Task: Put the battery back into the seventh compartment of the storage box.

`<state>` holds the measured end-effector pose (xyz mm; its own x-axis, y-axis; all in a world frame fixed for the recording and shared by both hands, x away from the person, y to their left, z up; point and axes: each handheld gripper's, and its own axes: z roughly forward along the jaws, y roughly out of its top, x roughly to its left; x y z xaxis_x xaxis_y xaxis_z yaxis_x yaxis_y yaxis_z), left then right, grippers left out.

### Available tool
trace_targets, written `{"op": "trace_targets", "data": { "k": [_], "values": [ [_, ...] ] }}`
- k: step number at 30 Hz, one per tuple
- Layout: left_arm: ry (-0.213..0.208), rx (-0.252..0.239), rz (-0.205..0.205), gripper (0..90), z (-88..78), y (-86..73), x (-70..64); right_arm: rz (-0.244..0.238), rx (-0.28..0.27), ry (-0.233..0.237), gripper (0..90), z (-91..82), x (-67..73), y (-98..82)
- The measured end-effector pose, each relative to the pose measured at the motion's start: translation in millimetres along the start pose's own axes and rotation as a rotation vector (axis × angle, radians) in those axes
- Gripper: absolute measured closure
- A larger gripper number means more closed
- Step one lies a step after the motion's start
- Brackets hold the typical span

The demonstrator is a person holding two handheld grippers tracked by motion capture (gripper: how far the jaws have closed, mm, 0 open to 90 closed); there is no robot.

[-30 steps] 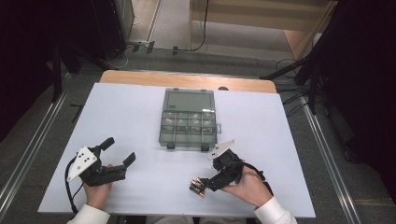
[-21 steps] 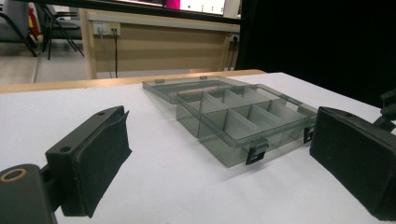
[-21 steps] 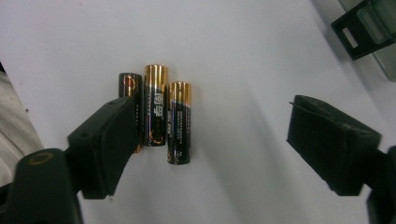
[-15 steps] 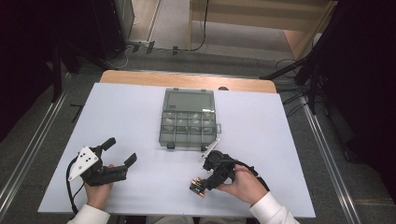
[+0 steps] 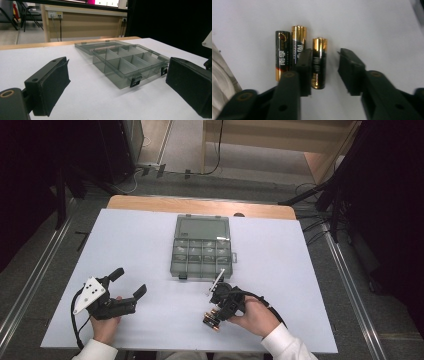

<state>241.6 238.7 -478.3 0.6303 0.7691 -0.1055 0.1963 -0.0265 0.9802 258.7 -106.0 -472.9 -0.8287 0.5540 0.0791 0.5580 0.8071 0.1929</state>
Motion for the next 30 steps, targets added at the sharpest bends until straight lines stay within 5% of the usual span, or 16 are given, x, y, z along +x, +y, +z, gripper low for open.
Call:
{"op": "trace_targets", "data": {
  "k": [6,14,23,30],
  "values": [
    [-0.002,0.0,0.0,4.5,0.0,0.0,-0.6,0.049,0.074,-0.013,77.0,3.3,0.1,8.3],
    [-0.004,0.001,-0.001,4.5,0.2,0.0,-0.5,0.081,0.09,0.005,77.9,2.5,-1.4,7.8],
    [-0.005,0.004,-0.001,4.5,0.7,-0.1,-0.4,0.095,0.065,0.001,78.0,-1.0,-1.6,2.8],
    [-0.006,0.01,-0.001,4.5,1.3,-0.4,-0.5,0.119,-0.024,-0.023,78.0,-11.0,-1.5,1.6]
  ]
}}
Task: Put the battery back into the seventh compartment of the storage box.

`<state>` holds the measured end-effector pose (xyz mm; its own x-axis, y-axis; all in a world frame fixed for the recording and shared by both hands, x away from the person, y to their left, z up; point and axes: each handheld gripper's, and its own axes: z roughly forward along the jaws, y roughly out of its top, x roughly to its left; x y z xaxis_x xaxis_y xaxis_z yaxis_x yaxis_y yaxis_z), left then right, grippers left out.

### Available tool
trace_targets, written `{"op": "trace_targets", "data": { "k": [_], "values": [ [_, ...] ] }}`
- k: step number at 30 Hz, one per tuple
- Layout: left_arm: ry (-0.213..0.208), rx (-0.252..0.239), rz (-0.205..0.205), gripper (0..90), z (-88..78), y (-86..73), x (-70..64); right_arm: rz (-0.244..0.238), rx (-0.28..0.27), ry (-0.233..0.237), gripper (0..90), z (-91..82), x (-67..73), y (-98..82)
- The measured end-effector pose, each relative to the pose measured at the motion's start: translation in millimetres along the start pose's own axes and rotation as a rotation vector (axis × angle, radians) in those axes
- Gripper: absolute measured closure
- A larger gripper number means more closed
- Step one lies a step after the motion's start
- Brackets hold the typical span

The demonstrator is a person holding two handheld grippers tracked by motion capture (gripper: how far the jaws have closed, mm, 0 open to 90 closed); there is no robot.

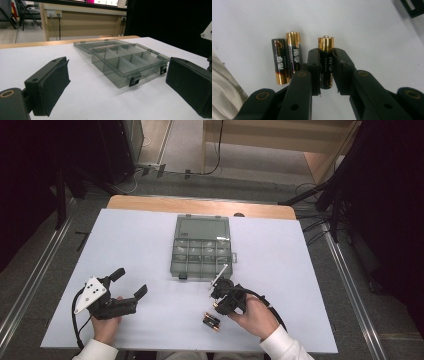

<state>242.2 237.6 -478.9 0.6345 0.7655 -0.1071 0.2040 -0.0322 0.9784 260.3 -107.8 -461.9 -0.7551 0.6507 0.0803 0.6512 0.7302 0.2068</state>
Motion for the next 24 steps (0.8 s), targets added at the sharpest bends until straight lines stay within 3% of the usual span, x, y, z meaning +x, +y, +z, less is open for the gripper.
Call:
{"op": "trace_targets", "data": {
  "k": [12,24],
  "values": [
    [-0.001,-0.01,0.004,4.5,-0.2,0.1,-1.0,0.068,-0.096,0.029,78.0,-11.7,-9.5,5.1],
    [-0.004,-0.005,0.003,4.5,0.3,0.0,0.0,0.142,-0.229,0.018,78.0,-23.0,-21.1,17.8]
  ]
}}
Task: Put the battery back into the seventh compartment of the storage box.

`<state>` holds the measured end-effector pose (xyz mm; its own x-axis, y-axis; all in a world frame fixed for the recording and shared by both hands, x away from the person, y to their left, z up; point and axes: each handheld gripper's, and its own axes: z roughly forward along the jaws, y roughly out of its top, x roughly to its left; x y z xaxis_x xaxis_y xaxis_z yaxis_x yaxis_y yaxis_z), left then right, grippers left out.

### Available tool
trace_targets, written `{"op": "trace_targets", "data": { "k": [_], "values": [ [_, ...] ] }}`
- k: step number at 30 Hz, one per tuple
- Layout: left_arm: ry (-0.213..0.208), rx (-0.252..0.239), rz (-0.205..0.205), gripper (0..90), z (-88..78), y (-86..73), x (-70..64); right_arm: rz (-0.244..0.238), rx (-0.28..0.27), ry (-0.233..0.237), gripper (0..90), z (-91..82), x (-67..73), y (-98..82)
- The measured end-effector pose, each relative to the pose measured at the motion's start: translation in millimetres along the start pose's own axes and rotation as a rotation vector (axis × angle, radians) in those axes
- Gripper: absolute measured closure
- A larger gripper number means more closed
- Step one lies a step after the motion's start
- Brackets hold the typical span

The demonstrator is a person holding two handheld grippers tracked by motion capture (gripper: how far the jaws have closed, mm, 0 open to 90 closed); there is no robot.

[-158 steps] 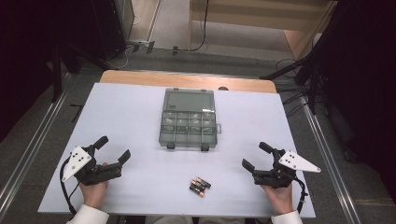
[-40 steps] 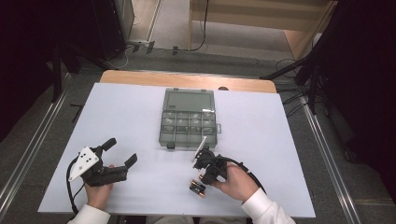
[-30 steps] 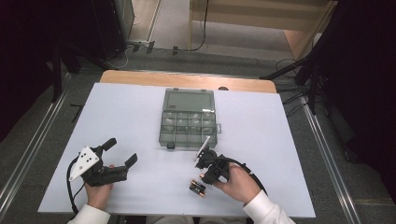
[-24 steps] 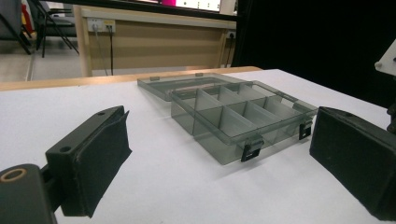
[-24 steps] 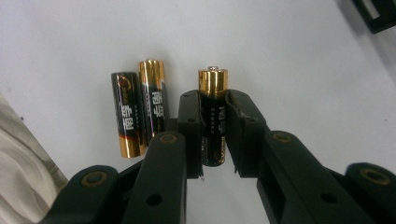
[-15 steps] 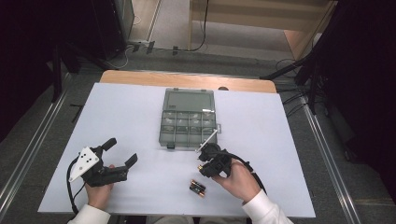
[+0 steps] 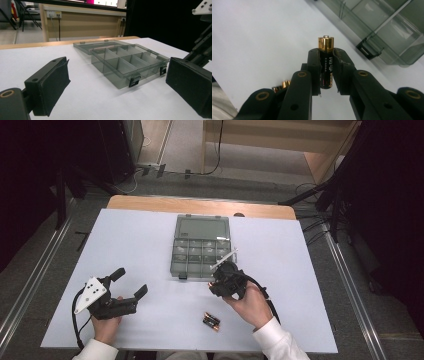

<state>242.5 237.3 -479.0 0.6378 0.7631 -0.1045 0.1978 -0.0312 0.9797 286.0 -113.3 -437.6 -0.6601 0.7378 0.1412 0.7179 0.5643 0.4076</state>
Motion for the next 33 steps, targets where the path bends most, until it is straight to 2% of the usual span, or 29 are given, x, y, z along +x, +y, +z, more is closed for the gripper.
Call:
{"op": "trace_targets", "data": {
  "k": [1,6,11,12,13,14,18,21,22,23,26,27,33],
  "values": [
    [-0.001,0.0,0.0,4.5,0.0,0.0,0.1,0.015,-0.031,0.003,78.0,0.2,-1.8,3.3],
    [0.0,0.0,0.001,4.5,0.0,0.0,0.2,0.055,-0.063,0.013,78.0,2.2,-5.9,10.5],
    [-0.003,0.002,-0.003,4.5,0.5,-0.1,0.5,0.117,-0.11,0.058,78.0,4.5,-13.9,16.9],
    [-0.004,0.003,-0.005,4.5,0.6,-0.1,0.5,0.14,-0.123,0.096,78.0,5.4,-18.7,18.4],
    [-0.005,0.002,-0.004,4.5,0.5,-0.1,0.5,0.14,-0.123,0.096,78.0,5.4,-18.7,18.4],
    [-0.006,0.0,-0.004,4.5,0.4,0.0,0.4,0.165,-0.134,0.107,78.0,6.4,-22.5,19.1],
    [-0.007,-0.003,-0.005,4.5,0.6,0.0,0.5,0.202,-0.151,0.118,78.0,7.6,-28.3,20.0],
    [-0.008,-0.004,-0.007,4.5,0.4,0.1,0.4,0.249,-0.172,0.144,78.0,9.0,-35.1,21.0],
    [-0.009,-0.005,-0.008,4.5,0.5,0.1,0.3,0.286,-0.191,0.158,78.0,10.2,-38.3,22.1],
    [-0.01,-0.004,-0.009,4.5,0.6,0.1,0.3,0.286,-0.191,0.158,78.0,10.2,-38.3,22.1],
    [-0.014,-0.007,-0.012,4.5,0.9,0.1,0.1,0.372,-0.207,0.187,78.0,12.4,-43.5,23.8],
    [-0.016,-0.007,-0.012,4.5,0.8,0.1,0.2,0.372,-0.207,0.187,78.0,12.4,-43.5,23.8],
    [-0.023,-0.006,-0.025,4.5,0.9,0.1,1.0,0.492,-0.223,0.227,78.0,15.4,-51.8,27.2]
  ]
}}
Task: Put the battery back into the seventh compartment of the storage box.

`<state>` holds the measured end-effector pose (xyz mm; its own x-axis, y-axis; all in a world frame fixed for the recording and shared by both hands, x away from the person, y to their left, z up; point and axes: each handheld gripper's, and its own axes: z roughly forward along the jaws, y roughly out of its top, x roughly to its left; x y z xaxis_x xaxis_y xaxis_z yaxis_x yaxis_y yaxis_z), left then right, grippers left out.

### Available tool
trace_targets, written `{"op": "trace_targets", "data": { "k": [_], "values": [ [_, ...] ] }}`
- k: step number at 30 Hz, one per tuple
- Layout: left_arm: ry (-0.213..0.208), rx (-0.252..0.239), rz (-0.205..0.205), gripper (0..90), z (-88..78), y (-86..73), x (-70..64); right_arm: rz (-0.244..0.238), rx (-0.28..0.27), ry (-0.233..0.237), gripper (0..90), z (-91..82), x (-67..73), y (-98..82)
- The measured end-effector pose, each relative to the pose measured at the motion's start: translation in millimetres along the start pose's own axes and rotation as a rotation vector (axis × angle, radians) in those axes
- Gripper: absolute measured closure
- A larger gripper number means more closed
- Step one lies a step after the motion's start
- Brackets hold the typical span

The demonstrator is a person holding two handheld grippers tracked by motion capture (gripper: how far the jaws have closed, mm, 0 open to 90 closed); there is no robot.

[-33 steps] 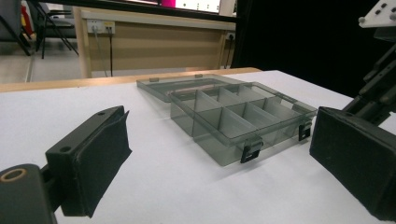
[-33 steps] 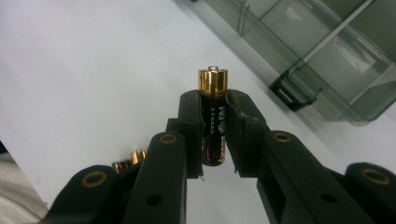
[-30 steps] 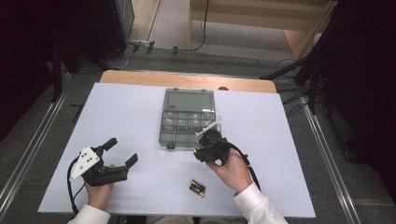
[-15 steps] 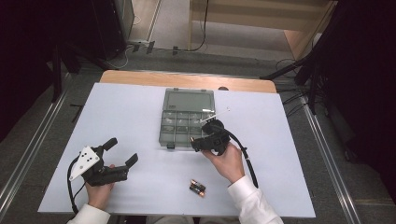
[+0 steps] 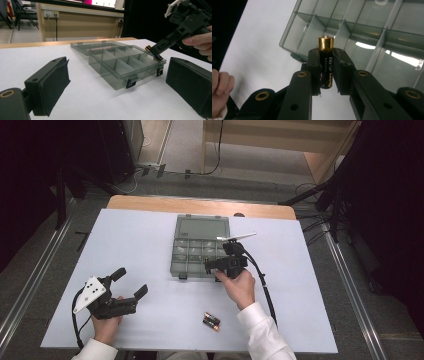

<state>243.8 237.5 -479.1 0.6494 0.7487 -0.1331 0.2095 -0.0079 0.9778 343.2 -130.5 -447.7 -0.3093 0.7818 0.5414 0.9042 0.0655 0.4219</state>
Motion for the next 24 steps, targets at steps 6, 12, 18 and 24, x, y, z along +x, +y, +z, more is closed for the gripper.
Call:
{"op": "trace_targets", "data": {
  "k": [6,12,18,24],
  "values": [
    [-0.005,0.006,-0.015,4.5,2.4,-0.4,2.6,0.077,-0.007,0.002,78.0,6.3,-8.0,6.8],
    [0.001,0.006,-0.016,4.5,2.5,-0.3,3.4,0.17,0.011,0.04,78.0,12.1,-16.7,11.9],
    [0.008,0.002,-0.02,4.5,2.3,-0.2,4.6,0.208,0.014,0.04,65.6,17.7,-21.7,16.1],
    [0.015,0.005,-0.02,4.5,2.9,-0.3,4.0,0.139,0.009,0.034,15.9,10.6,-14.2,14.5]
  ]
}}
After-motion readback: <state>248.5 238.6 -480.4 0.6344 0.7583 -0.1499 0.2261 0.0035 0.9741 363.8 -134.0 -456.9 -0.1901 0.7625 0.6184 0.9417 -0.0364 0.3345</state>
